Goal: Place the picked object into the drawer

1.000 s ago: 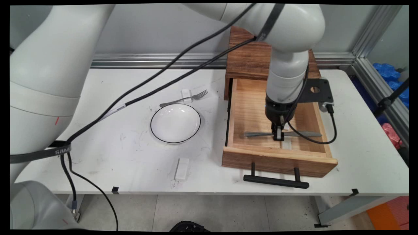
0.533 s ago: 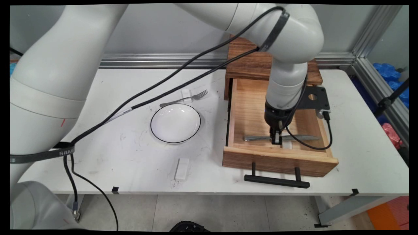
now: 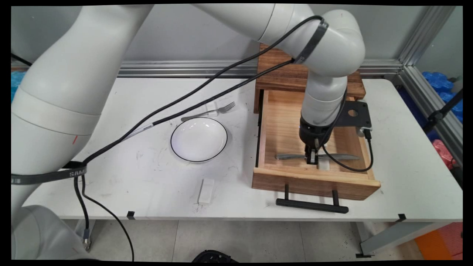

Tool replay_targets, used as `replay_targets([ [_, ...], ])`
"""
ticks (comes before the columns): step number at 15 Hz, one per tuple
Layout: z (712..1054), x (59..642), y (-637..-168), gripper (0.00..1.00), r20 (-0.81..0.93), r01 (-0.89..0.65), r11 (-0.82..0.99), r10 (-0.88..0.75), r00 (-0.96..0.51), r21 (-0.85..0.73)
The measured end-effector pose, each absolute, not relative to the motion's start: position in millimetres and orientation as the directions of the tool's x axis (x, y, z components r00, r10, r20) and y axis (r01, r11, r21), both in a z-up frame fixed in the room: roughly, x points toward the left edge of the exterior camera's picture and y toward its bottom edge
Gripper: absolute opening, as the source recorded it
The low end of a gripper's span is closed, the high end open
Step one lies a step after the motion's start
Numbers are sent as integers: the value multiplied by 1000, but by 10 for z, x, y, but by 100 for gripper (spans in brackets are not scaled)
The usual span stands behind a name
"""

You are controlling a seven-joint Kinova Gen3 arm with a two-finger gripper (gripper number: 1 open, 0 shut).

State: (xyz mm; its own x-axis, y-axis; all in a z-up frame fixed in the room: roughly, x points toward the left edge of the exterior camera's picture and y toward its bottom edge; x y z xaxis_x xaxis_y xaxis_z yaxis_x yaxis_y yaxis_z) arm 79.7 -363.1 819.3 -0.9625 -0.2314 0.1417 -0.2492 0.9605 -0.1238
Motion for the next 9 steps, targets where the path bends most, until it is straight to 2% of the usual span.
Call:
replay_targets([
  [9,8205,811,-3671,0,138,-236,963,-218,-966,-130],
])
